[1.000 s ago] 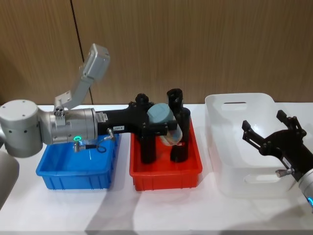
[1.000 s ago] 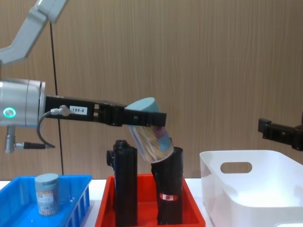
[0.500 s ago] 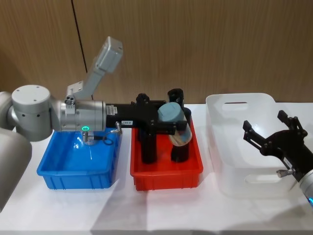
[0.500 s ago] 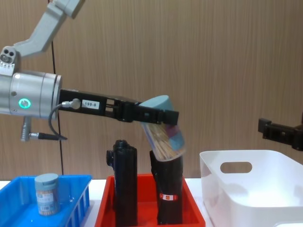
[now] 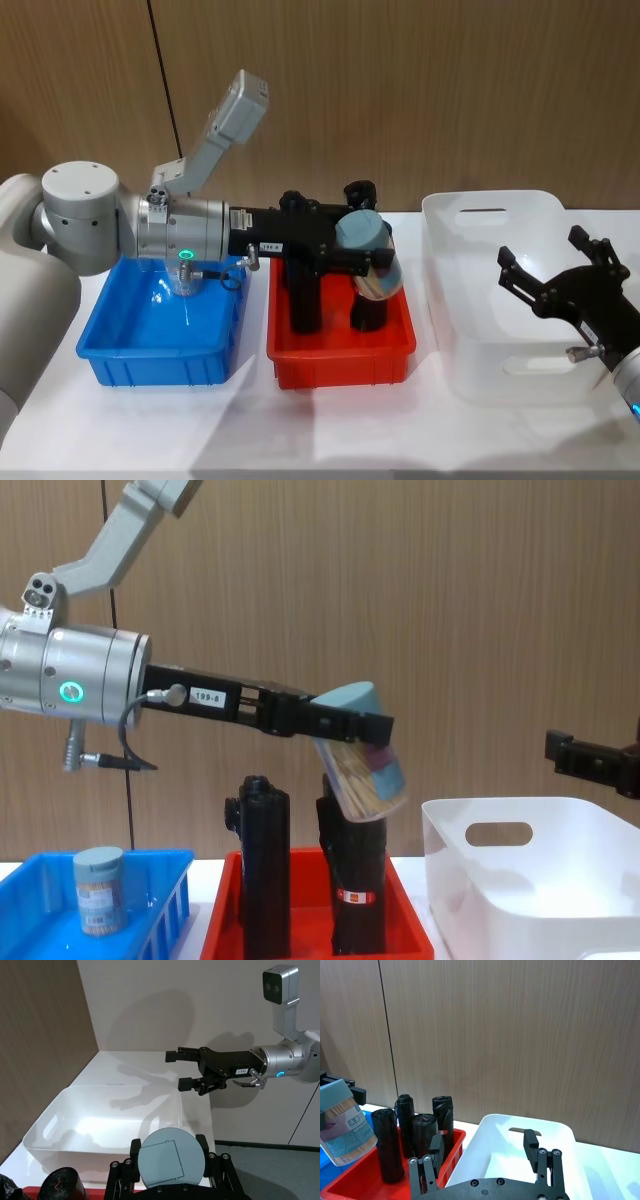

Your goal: Pick the cotton swabs from the blue box and place them into the white box.

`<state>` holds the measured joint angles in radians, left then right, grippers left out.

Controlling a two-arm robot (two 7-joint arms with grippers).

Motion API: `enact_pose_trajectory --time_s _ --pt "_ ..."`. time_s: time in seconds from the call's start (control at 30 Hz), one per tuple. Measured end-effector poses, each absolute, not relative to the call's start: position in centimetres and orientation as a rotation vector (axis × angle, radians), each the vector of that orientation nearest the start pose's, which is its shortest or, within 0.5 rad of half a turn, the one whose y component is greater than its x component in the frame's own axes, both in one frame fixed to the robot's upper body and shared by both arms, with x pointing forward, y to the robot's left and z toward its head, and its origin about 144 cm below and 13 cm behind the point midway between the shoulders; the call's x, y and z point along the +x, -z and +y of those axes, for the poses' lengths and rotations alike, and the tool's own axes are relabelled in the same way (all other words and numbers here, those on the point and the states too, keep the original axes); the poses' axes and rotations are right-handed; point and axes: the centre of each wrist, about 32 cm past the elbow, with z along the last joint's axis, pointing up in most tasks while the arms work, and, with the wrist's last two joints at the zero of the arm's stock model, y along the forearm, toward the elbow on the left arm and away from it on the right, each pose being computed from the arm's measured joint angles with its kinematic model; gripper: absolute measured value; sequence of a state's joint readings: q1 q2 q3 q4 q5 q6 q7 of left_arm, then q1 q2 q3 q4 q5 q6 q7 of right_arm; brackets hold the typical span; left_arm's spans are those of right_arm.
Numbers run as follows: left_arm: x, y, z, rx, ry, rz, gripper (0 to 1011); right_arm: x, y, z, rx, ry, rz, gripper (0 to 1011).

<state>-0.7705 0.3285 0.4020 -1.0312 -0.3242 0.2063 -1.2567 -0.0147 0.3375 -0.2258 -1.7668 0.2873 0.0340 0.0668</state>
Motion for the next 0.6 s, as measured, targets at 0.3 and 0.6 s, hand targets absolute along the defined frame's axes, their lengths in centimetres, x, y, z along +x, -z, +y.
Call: enact_pose_trajectory --time_s 0.3,0.6 --pt "64.63 -128.01 27.17 0.203 -0.178 0.037 670 44.32 -118.89 -23.76 0.027 1.225 -0.077 1002" --pt "64.75 -128.07 27.08 0.205 -0.173 0.037 671 44.34 -119.11 -24.05 0.025 1.193 -0.081 1002"
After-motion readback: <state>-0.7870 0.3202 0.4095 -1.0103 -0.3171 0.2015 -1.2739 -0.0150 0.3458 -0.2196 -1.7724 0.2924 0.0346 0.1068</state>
